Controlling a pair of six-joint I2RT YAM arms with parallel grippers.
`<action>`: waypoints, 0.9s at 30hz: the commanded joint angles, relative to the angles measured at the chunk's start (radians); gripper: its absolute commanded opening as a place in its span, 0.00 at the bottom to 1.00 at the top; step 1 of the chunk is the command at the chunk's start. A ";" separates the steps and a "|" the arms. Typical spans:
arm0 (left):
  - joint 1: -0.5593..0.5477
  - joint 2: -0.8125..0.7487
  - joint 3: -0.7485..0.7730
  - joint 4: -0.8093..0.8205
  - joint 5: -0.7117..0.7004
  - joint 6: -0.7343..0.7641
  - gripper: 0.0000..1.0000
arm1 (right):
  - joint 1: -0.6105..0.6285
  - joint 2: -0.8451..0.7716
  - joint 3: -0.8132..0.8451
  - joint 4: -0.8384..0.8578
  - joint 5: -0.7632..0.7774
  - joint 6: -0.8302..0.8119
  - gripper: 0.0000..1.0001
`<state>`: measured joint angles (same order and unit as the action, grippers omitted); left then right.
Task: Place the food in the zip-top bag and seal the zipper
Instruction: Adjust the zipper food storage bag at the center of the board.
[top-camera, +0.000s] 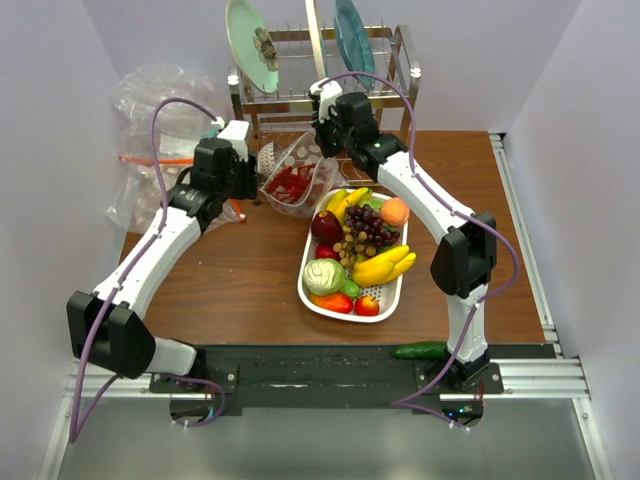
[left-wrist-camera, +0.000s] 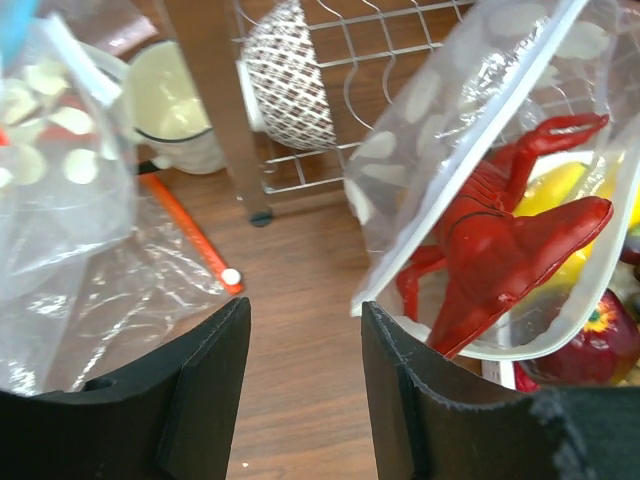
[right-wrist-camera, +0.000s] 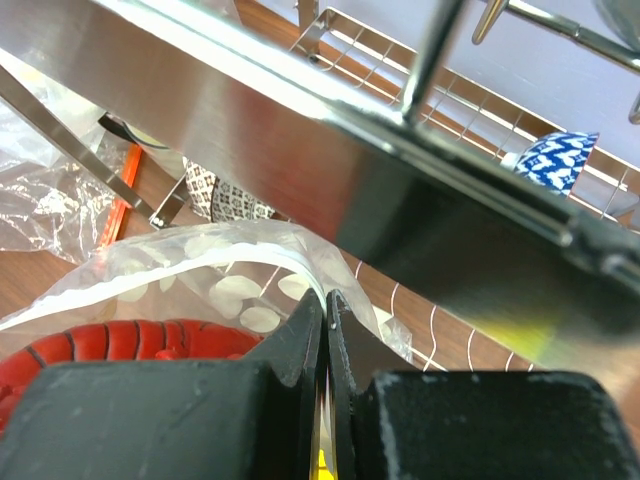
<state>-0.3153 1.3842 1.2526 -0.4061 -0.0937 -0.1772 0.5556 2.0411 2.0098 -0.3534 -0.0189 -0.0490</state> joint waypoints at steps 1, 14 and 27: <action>0.012 0.038 0.037 0.036 0.089 -0.024 0.52 | -0.006 -0.013 -0.013 -0.002 -0.009 0.006 0.04; 0.016 0.110 0.050 0.082 0.149 -0.022 0.42 | -0.006 -0.009 -0.005 -0.009 -0.012 0.006 0.04; 0.016 0.173 0.116 0.040 0.177 -0.005 0.00 | -0.008 -0.030 0.012 -0.047 -0.006 0.006 0.04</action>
<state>-0.3073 1.5646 1.3006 -0.3599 0.0719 -0.1947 0.5552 2.0411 2.0087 -0.3508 -0.0284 -0.0456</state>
